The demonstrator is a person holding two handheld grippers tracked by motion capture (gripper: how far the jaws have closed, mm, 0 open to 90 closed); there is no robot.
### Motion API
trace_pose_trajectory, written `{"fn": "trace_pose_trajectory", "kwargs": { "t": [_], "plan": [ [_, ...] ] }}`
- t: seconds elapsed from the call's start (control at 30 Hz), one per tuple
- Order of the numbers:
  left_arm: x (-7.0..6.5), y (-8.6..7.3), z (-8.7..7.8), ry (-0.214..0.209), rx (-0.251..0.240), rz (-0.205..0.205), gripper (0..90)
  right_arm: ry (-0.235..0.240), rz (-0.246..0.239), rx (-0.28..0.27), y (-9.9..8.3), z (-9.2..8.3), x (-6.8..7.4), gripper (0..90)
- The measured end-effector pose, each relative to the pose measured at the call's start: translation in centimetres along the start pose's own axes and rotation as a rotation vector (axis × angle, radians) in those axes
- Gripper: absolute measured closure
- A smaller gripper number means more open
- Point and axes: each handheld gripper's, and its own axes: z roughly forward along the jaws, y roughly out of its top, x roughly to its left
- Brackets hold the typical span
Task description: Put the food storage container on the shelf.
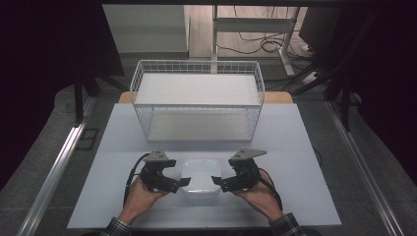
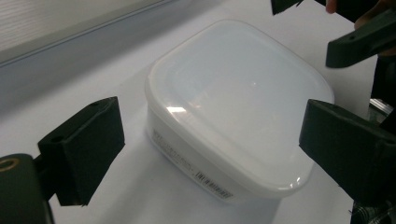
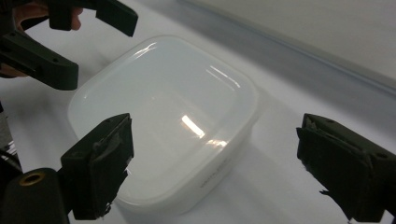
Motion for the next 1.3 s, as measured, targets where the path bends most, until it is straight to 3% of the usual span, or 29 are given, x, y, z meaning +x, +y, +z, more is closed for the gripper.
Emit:
{"fn": "trace_pose_trajectory", "kwargs": {
  "t": [0.17, 0.27, 0.37, 0.47, 0.63, 0.73, 0.87, 1.1, 1.17, 1.23, 1.3],
  "plan": [
    [0.1, -0.1, 0.9, 0.006, 0.051, 0.004, 10.6, 0.015, 0.021, 0.028, -0.1, 0.9, -0.1, 12.9],
    [0.2, -0.3, 1.1, -0.050, 0.060, -0.012, 15.5, 0.047, 0.041, 0.061, -0.4, 1.5, -0.2, 15.3],
    [0.1, -0.5, 1.0, -0.081, 0.068, -0.026, 21.4, 0.131, 0.120, 0.077, -0.8, 1.9, -0.6, 19.9],
    [0.0, -0.6, 0.5, -0.084, 0.072, -0.051, 27.2, 0.149, 0.181, 0.090, -1.0, 1.8, -0.8, 24.4],
    [0.2, -0.9, -0.5, -0.088, 0.041, -0.116, 49.9, 0.126, 0.206, 0.099, -1.0, 0.6, -0.5, 43.8],
    [0.0, -0.9, -0.8, -0.085, 0.019, -0.142, 55.9, 0.096, 0.233, 0.079, -0.9, -0.2, -0.5, 54.9],
    [-0.4, -0.8, -1.1, -0.060, -0.009, -0.165, 62.9, 0.107, 0.306, 0.047, -1.2, -0.7, -1.0, 64.6],
    [-0.7, -0.8, -1.6, -0.022, -0.053, -0.188, 73.3, 0.073, 0.304, -0.017, -1.1, -1.3, -0.6, 74.1],
    [-0.8, -0.8, -1.9, -0.007, -0.088, -0.190, 79.3, 0.072, 0.312, -0.035, -1.1, -1.5, -0.7, 78.5],
    [-0.8, -0.8, -1.8, 0.003, -0.087, -0.191, 79.9, 0.045, 0.274, -0.037, -1.1, -1.4, -0.5, 78.6],
    [-0.7, -0.9, -1.8, 0.004, -0.091, -0.195, 79.9, 0.037, 0.267, -0.038, -1.0, -1.4, -0.3, 78.6]
  ]
}}
